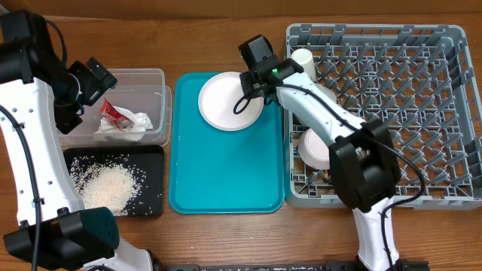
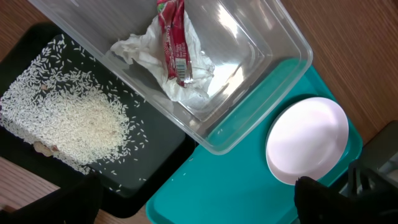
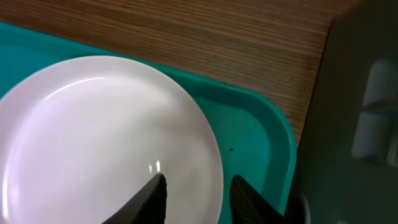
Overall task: Sort waste into correct bins and load items into the dishwasher
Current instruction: 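Reach the right gripper to the white plate and grip its edge, then lift the white plate and carry it to the rack's top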
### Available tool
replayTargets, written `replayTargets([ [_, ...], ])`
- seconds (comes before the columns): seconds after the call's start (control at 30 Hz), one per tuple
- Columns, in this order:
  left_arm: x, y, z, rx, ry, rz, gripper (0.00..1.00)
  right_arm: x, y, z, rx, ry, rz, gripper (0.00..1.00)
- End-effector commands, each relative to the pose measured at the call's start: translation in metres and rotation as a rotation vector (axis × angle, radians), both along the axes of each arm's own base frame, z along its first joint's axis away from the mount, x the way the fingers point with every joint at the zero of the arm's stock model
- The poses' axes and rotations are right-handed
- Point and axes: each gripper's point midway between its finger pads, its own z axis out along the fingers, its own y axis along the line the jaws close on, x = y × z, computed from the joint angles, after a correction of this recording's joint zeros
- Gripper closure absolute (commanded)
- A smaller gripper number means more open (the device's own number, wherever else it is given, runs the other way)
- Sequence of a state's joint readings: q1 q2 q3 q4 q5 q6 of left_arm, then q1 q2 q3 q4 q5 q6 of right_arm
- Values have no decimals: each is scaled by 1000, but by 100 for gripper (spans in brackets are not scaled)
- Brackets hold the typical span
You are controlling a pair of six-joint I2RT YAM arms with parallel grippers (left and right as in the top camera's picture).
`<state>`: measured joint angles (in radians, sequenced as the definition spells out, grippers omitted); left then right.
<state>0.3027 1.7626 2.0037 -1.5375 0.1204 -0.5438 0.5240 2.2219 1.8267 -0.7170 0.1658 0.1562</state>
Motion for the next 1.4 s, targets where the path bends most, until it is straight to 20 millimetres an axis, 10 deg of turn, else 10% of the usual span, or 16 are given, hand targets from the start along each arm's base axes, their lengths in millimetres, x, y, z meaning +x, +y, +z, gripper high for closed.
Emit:
replayTargets([
  [0.0, -1, -1, 14, 16, -42, -14, 0, 5, -11, -24, -55, 17, -26, 65],
  [0.93, -1, -1, 14, 16, -42, -14, 0, -25, -14, -58, -72, 183, 6, 96],
  [1.2, -1, -1, 14, 16, -42, -14, 0, -12, -10, 58, -7, 12, 26, 96],
  [1.37, -1, -1, 14, 17, -42, -14, 0, -25, -46, 140, -107, -133, -5, 96],
])
